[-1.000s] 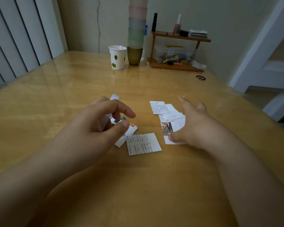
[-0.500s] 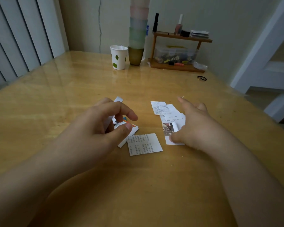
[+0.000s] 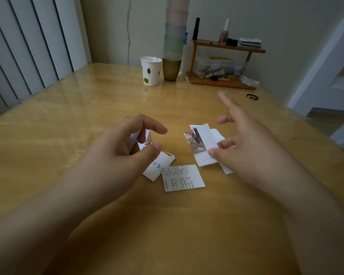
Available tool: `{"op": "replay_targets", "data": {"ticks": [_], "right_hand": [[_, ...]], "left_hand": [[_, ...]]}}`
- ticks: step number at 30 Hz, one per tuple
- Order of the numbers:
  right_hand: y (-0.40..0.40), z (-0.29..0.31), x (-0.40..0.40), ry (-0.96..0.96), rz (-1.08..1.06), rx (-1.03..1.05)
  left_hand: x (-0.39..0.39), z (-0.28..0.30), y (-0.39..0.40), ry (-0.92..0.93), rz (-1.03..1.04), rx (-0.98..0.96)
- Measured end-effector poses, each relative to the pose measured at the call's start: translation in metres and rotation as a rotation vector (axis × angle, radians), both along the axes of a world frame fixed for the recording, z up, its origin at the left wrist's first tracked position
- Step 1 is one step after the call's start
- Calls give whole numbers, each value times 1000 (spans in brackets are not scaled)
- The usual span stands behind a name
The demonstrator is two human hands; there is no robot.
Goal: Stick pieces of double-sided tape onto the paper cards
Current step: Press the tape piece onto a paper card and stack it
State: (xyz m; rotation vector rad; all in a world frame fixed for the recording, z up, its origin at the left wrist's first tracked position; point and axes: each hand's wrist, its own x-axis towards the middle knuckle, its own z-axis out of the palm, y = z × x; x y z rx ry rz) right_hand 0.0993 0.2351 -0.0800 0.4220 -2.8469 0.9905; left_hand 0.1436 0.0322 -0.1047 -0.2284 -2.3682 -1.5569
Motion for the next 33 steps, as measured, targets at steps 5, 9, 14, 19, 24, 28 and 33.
{"op": "replay_targets", "data": {"ticks": [5, 9, 14, 19, 24, 28, 33], "right_hand": [[-10, 5, 11, 134, 269, -224], [-15, 2, 15, 139, 385, -166], [-18, 4, 17, 135, 438, -151], [-17, 3, 16, 184, 383, -368], [-23, -1, 18, 118, 354, -547], [-25, -3, 17, 149, 312, -618], [-24, 10, 23, -268, 421, -928]], "left_hand": [[1, 9, 0, -51, -34, 170], [2, 8, -1, -76, -85, 177], [1, 8, -2, -74, -106, 131], [1, 5, -1, -72, -89, 81], [3, 8, 3, -164, -136, 148], [4, 10, 2, -194, -120, 274], [0, 10, 1, -245, -36, 482]]}}
